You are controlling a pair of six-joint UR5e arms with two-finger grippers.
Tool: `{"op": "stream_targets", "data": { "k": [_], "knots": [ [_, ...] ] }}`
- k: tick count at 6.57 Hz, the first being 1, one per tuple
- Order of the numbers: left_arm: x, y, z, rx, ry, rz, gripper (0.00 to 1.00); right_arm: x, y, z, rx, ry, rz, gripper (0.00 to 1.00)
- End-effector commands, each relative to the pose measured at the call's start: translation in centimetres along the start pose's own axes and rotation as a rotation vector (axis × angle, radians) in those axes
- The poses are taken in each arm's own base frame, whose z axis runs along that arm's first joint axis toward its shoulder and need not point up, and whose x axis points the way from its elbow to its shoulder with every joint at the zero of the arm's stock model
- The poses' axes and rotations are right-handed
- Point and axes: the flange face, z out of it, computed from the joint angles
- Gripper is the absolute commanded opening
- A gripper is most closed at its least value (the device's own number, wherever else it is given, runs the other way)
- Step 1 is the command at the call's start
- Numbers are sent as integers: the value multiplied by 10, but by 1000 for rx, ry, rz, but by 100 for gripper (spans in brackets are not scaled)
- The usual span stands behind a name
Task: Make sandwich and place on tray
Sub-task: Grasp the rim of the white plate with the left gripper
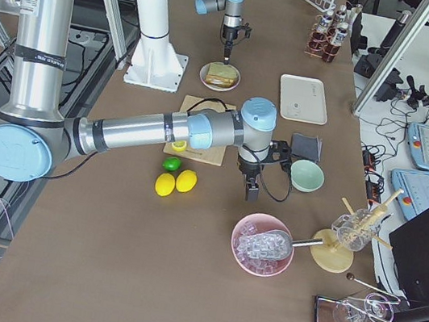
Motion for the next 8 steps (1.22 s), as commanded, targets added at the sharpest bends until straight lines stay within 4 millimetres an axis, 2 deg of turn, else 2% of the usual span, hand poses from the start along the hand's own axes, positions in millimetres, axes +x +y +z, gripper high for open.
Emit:
{"op": "stream_targets", "data": {
  "k": [1,2,3,4,5,7,8],
  "knots": [
    [0,2,4,-6,-3,1,49,1,1,0,-1,1,2,100],
    [1,5,6,-10,-4,4,44,1,1,0,-1,1,2,100],
    [-1,9,15,-20,-15,4,33,3,1,3,-6,0,6,100],
    [-1,8,16,-20,-17,9,20,3,0,2,-4,1,4,100],
    [-1,8,16,-20,-17,9,0,2,0,2,-4,-1,4,100],
    [-1,0,10,-11,-15,5,0,4,0,4,-7,-3,7,100],
    [2,-17,-1,11,-1,-3,0,4,0,4,-7,-2,7,100]
  ]
}}
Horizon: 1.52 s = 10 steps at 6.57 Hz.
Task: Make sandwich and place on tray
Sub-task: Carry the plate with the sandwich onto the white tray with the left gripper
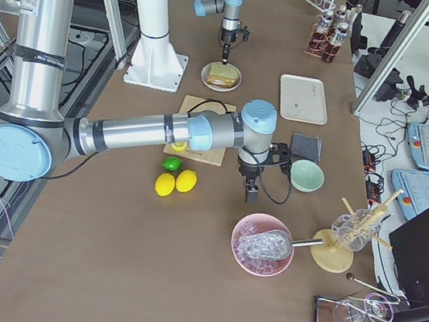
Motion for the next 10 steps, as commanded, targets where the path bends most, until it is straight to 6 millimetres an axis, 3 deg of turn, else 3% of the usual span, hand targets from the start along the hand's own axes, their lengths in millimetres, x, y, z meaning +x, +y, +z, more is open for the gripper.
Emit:
{"op": "stream_targets", "data": {
  "k": [1,3,4,8,10],
  "knots": [
    [5,-42,-28,21,27,-27,0,1,0,2,-3,2,3,100],
    [11,-95,-66,37,71,-20,0,3,0,3,-5,1,5,100],
    [10,-131,-76,67,64,-6,0,4,1,4,-8,2,7,100],
    [38,-282,-72,147,-5,-59,0,5,1,6,-11,1,10,100],
    [47,-339,-67,175,-53,-94,0,6,2,7,-14,1,10,100]
  ]
}}
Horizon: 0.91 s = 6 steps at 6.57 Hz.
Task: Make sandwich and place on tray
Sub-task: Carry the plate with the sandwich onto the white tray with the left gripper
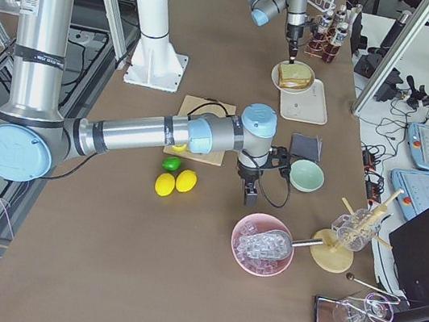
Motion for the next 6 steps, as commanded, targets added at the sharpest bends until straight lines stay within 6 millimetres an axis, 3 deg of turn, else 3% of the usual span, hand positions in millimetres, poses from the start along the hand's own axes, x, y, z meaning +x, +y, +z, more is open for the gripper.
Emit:
{"op": "stream_targets", "data": {
  "k": [1,3,6],
  "knots": [
    [15,-46,24,29,-28,-17,0,2,1,2,-3,2,3,100],
    [17,-55,40,66,-49,-19,0,18,15,16,-37,7,37,100],
    [31,-23,66,77,-60,10,0,42,41,25,-66,71,79,100]
  ]
}}
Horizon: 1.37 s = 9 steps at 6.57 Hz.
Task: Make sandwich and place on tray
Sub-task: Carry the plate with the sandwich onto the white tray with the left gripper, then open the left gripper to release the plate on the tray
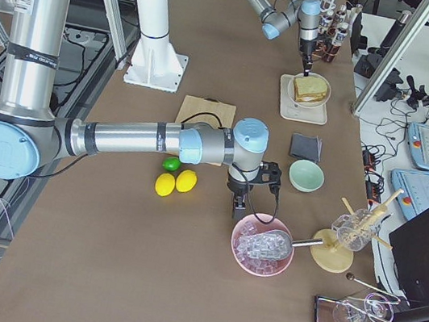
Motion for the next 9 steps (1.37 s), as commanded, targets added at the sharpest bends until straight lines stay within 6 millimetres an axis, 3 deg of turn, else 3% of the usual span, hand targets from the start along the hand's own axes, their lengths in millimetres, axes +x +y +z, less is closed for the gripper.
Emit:
{"op": "stream_targets", "data": {
  "k": [1,2,3,4,6,7,9],
  "knots": [
    [9,18,11,11,-4,16,0,14,15,7,-18,37,25,100],
    [10,18,9,11,-1,17,0,16,17,7,-19,36,29,100],
    [10,18,8,12,2,19,73,17,18,8,-20,37,30,100],
    [10,18,7,15,4,22,96,17,18,8,-20,36,32,100],
    [6,18,-6,27,25,28,97,19,23,10,-28,38,40,100],
    [0,16,-24,41,46,28,97,22,25,12,-33,40,47,100],
    [-27,13,-65,-17,79,19,97,45,39,32,-77,42,96,100]
  ]
}}
